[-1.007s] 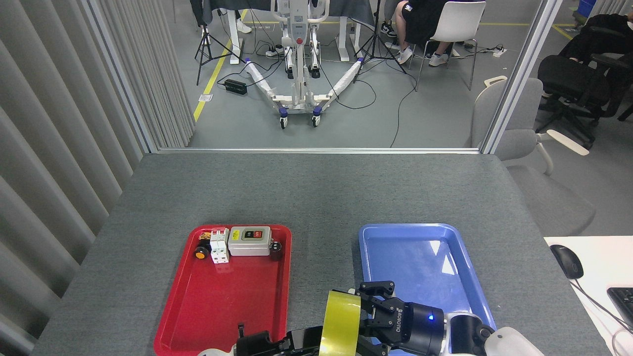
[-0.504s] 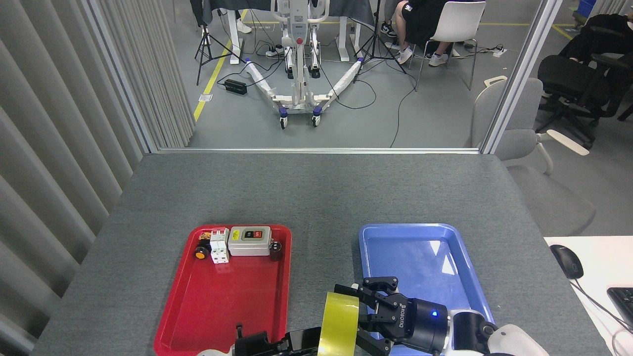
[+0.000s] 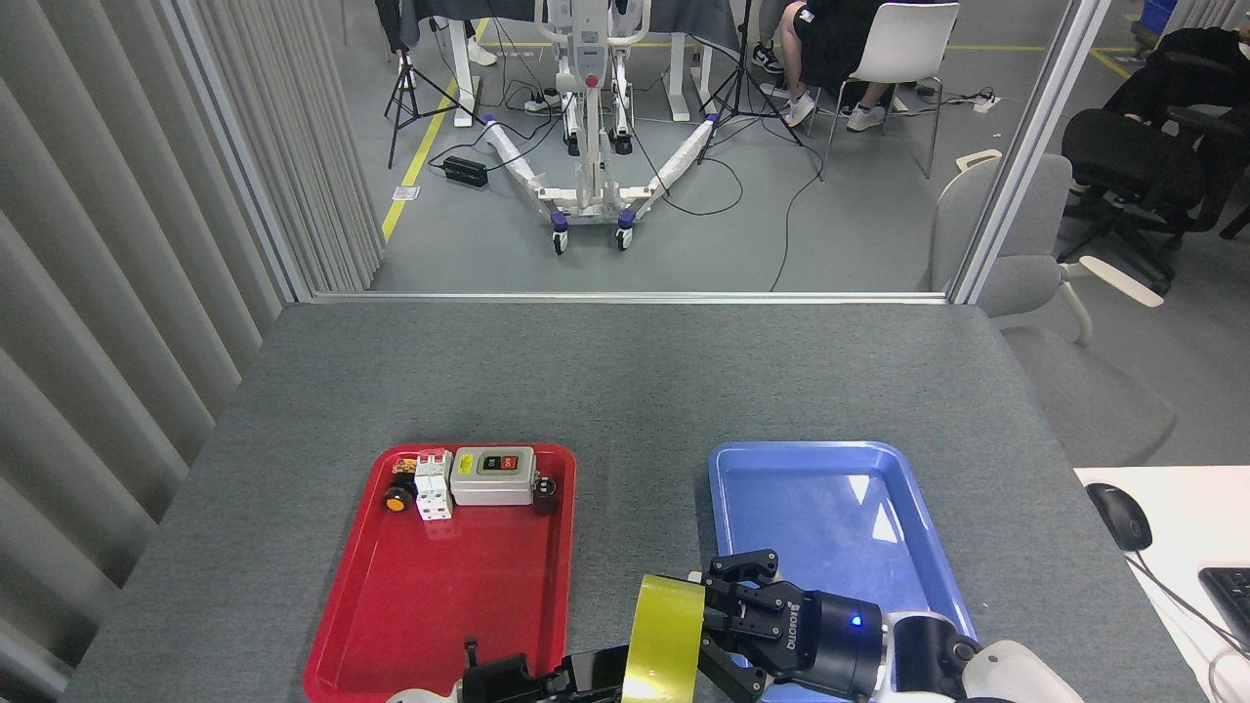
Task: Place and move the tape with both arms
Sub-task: 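Grasp the tape with the right gripper and release the left gripper, then move the tape over the blue tray with the right gripper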
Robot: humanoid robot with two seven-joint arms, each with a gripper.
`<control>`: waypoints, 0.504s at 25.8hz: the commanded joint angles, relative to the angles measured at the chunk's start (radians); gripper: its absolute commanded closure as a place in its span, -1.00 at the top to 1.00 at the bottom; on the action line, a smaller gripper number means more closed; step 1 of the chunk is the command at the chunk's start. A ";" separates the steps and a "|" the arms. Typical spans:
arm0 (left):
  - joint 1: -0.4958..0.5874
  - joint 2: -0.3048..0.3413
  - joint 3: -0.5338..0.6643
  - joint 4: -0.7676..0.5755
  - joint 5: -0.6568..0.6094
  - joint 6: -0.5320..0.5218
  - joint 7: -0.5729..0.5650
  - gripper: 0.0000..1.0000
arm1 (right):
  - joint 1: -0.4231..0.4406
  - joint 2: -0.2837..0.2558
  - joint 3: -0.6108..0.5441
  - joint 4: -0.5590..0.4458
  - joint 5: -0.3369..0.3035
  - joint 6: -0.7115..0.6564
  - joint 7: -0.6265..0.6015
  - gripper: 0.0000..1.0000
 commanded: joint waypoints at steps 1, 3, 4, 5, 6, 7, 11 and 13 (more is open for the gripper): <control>-0.001 0.000 0.001 0.002 -0.004 -0.001 0.002 -1.00 | 0.000 0.000 0.000 0.000 0.000 0.002 0.003 -0.60; -0.004 -0.002 0.001 0.013 -0.005 -0.003 0.007 -1.00 | 0.002 0.002 0.000 0.000 0.000 0.002 0.003 -0.60; -0.005 -0.002 0.003 0.016 -0.007 -0.005 0.010 -1.00 | 0.002 0.002 0.000 -0.001 0.000 0.002 0.003 -0.59; -0.007 -0.002 0.012 0.020 -0.008 -0.015 0.010 -0.91 | 0.002 0.002 0.000 -0.001 0.000 0.002 0.003 -0.59; -0.010 0.000 0.024 0.027 -0.007 -0.034 0.008 -0.50 | 0.002 0.002 0.000 0.000 0.000 0.002 0.003 -0.59; -0.011 0.000 0.040 0.036 -0.004 -0.058 0.004 0.69 | 0.002 0.002 0.000 0.000 0.000 0.002 0.003 -0.59; -0.024 0.000 0.059 0.082 -0.001 -0.153 -0.001 1.00 | 0.002 0.008 0.002 0.000 0.000 0.002 0.003 -0.56; -0.024 0.000 0.060 0.083 -0.001 -0.158 -0.001 1.00 | 0.002 0.011 0.000 0.000 0.000 0.002 0.003 -0.56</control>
